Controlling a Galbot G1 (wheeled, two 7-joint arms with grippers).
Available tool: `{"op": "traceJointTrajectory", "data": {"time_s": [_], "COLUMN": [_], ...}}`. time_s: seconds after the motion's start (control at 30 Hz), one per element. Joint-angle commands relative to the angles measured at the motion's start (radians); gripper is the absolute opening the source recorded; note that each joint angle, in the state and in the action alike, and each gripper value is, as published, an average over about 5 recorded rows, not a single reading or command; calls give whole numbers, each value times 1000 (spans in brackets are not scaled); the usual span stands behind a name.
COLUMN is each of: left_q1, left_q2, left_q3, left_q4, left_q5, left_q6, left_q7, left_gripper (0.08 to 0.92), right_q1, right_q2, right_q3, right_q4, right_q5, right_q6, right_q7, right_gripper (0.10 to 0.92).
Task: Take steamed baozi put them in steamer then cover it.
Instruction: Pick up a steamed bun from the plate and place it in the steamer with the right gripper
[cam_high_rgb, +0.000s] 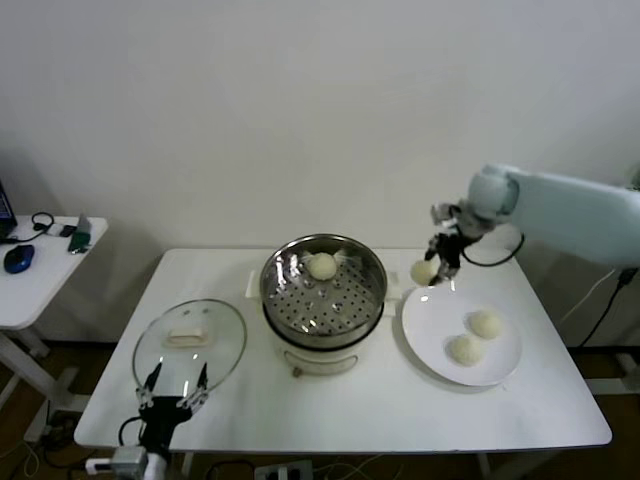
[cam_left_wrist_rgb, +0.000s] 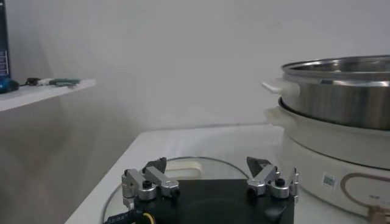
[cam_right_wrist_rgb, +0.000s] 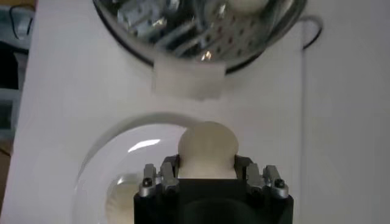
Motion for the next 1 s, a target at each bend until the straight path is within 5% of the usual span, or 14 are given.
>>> {"op": "traceJointTrajectory", "data": {"time_s": [0.03,0.43,1.0], "left_q1": [0,0,19], "left_q2": [4,6,7], "left_q3": [3,5,4], "left_q4": [-1,-13,-7], "left_q5": [-3,-6,-9], "left_q6": [-1,3,-12], "left_q7": [1,1,-2], "left_gripper": [823,823,823], "right_q1": [216,-60,-328], "right_q2": [166,443,529], "right_q3": [28,50,78], "right_q4": [136,28,-188], "right_q5": [218,134,-84], "right_q6": [-51,-102,-113], "right_q7": [8,141,205], "right_gripper": [602,602,634]}}
